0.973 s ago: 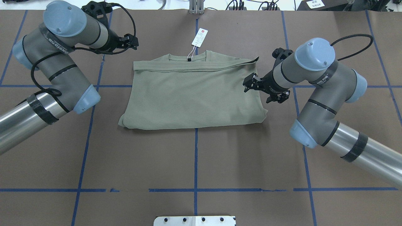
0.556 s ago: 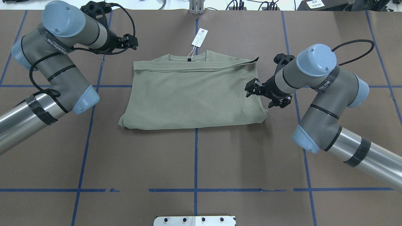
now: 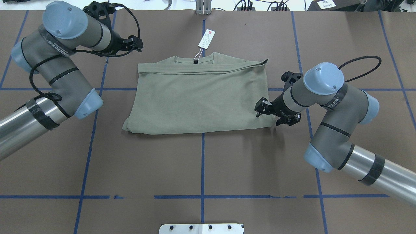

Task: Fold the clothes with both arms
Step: 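Move the right gripper to the folded shirt's corner nearest it and grasp, then drag the grasped corner toward the robot with the right gripper, turning the shirt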

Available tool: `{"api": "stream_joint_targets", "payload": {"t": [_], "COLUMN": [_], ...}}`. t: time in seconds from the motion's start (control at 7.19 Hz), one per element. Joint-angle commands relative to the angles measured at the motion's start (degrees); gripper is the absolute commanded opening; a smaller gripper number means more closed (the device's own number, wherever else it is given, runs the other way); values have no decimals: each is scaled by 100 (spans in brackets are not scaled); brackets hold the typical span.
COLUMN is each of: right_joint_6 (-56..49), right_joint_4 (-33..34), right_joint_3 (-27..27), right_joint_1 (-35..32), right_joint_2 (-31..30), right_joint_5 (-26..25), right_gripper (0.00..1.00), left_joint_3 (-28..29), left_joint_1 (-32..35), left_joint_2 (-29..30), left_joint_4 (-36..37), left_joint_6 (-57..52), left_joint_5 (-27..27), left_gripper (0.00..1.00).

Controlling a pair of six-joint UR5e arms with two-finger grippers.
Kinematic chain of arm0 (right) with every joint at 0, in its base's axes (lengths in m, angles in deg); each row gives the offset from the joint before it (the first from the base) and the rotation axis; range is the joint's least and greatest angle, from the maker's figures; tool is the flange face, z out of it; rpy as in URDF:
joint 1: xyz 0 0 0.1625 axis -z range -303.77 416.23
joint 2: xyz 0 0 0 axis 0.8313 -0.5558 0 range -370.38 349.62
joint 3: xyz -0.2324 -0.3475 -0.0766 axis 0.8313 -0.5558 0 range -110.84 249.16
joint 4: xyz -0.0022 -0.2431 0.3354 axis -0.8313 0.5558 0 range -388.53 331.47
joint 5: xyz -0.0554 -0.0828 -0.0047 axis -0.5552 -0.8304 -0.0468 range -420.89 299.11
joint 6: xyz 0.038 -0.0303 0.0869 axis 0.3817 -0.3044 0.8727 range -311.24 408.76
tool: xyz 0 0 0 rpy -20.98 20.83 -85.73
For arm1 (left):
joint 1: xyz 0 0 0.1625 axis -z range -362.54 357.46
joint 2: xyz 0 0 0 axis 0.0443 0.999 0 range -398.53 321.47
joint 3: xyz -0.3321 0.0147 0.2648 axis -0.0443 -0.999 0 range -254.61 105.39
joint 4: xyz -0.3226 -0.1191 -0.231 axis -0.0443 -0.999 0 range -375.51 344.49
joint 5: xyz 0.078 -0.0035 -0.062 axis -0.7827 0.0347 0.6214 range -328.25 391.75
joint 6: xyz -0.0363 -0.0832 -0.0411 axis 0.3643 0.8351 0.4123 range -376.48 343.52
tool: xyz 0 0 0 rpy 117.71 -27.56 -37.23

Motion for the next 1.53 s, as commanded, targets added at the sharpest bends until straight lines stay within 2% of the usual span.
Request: {"api": "stream_joint_targets", "payload": {"t": [0.0, 0.14, 0.42, 0.56, 0.7, 1.11, 1.25, 1.39], "right_joint_6": [-9, -9, -18, -18, -9, 43, 287, 464], "right_joint_4": [-4, -4, 66, 354, 905, 3171, 3439, 3441], "right_joint_3": [30, 91, 791, 1151, 1590, 3294, 3525, 3536], "right_joint_1": [-10, -10, 34, 173, 358, 1392, 1823, 2175], "right_joint_2": [-97, -228, -719, -826, -853, -1150, -1378, -1633], "right_joint_5": [44, 52, 122, 114, 114, 35, 17, -26], "right_gripper": [0, 0, 0, 0, 0, 0, 0, 0], "left_joint_3": [0, 0, -9, -9, -9, -140, -176, -228], "left_joint_1": [-14, -14, -14, -14, -14, -14, -23, -23], "left_joint_2": [16, 16, 25, 25, 25, 8, 8, 8], "left_joint_4": [-1, -10, -10, -10, -10, -1, -1, 8], "left_joint_6": [7, 7, 24, 33, 42, 68, 68, 77], "left_joint_5": [6, 6, -3, -3, -3, -20, -21, -21], "left_gripper": [99, 99, 99, 99, 99, 99, 99, 99]}}
